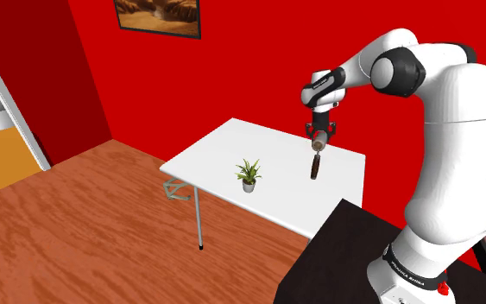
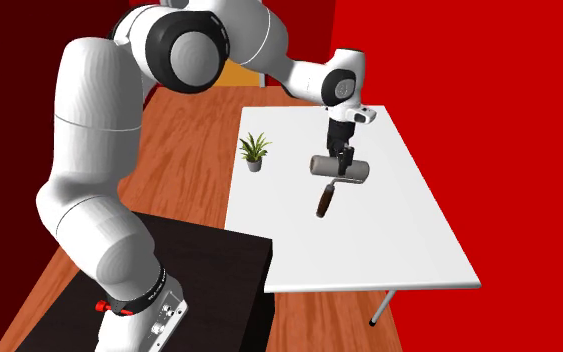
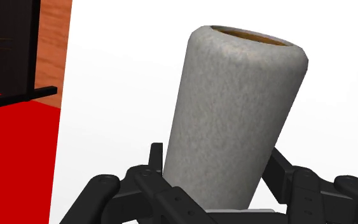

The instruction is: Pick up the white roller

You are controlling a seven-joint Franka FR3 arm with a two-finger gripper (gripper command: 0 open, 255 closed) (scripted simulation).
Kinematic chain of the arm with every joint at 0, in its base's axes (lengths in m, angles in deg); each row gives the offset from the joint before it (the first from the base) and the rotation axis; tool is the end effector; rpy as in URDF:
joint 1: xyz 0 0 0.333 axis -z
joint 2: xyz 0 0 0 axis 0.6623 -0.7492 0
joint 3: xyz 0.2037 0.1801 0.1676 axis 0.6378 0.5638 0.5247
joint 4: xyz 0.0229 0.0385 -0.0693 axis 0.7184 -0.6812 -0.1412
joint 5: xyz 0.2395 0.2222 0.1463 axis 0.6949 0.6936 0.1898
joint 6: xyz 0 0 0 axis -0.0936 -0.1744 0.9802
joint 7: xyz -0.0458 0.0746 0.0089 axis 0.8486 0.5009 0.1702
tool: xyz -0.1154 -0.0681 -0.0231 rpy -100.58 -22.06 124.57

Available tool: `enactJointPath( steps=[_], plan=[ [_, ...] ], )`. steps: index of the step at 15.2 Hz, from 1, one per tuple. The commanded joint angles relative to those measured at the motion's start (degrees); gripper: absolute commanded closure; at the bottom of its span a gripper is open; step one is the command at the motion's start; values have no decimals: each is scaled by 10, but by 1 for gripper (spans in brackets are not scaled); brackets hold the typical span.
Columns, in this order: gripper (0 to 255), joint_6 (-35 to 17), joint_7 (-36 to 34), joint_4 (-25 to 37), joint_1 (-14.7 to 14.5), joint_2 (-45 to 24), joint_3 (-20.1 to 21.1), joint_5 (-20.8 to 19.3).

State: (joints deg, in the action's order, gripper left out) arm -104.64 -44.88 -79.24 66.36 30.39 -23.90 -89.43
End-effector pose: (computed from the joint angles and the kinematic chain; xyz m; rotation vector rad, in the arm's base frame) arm 0.4788 -0.3833 0.2869 2.5125 -1.5717 -0.2470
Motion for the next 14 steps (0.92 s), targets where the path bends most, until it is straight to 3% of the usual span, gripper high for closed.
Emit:
enactJointPath(
  steps=[1,14],
  plan=[
    [255,11,0,3,-1,8,-1,-1],
    [255,80,6,35,-5,47,-5,-7]
  ],
)
